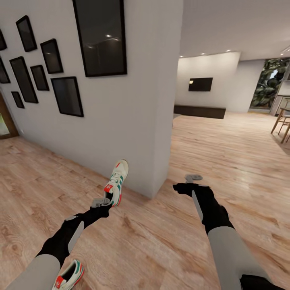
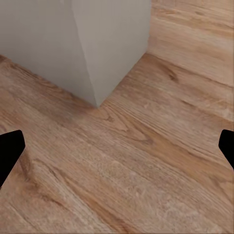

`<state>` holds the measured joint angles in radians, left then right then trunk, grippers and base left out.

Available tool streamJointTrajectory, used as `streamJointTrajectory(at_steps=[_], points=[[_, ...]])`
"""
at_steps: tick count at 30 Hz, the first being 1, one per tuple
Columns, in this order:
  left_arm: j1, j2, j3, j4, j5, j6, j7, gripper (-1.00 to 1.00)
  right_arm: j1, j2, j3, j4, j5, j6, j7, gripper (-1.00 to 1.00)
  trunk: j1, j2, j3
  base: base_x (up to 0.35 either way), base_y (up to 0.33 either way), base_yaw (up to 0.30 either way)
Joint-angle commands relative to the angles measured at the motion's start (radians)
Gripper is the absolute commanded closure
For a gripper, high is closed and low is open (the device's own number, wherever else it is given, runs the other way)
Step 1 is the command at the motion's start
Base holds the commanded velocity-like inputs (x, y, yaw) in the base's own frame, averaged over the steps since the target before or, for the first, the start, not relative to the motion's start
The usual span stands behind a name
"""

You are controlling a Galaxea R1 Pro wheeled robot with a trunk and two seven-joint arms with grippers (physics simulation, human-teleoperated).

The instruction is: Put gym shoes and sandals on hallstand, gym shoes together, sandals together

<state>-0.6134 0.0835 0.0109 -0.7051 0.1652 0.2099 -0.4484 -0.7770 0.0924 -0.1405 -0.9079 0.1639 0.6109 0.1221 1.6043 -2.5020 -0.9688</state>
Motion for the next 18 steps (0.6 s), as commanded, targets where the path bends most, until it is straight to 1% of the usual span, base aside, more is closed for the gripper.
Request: streamJointTrajectory(at_steps=[1,3,7,18], points=[[-0.001,0.0,0.001,-0.001,0.01,0.009,-0.004,1.0,0.0,0.001,-0.004,-0.002,0.011,0.004,0.01,-1.0,0.0,0.0,0.0,0.218,-0.21,0.238],[0.0,0.0,0.001,-0.001,0.01,0.009,-0.004,1.0,-0.001,0.001,-0.005,-0.002,0.011,0.004,0.009,-1.0,0.0,0.0,0.002,0.175,-0.144,0.238],[0.0,0.0,0.001,-0.001,0.01,0.009,-0.004,1.0,0.0,0.001,-0.005,-0.002,0.011,0.004,0.01,-1.0,0.0,0.0,0.007,0.07,-0.05,0.238],[0.0,0.0,0.0,0.0,0.01,0.009,-0.004,1.0,0.0,0.001,-0.004,-0.001,0.011,0.005,0.01,-1.0,0.0,0.0,0.017,0.005,-0.003,0.241]])
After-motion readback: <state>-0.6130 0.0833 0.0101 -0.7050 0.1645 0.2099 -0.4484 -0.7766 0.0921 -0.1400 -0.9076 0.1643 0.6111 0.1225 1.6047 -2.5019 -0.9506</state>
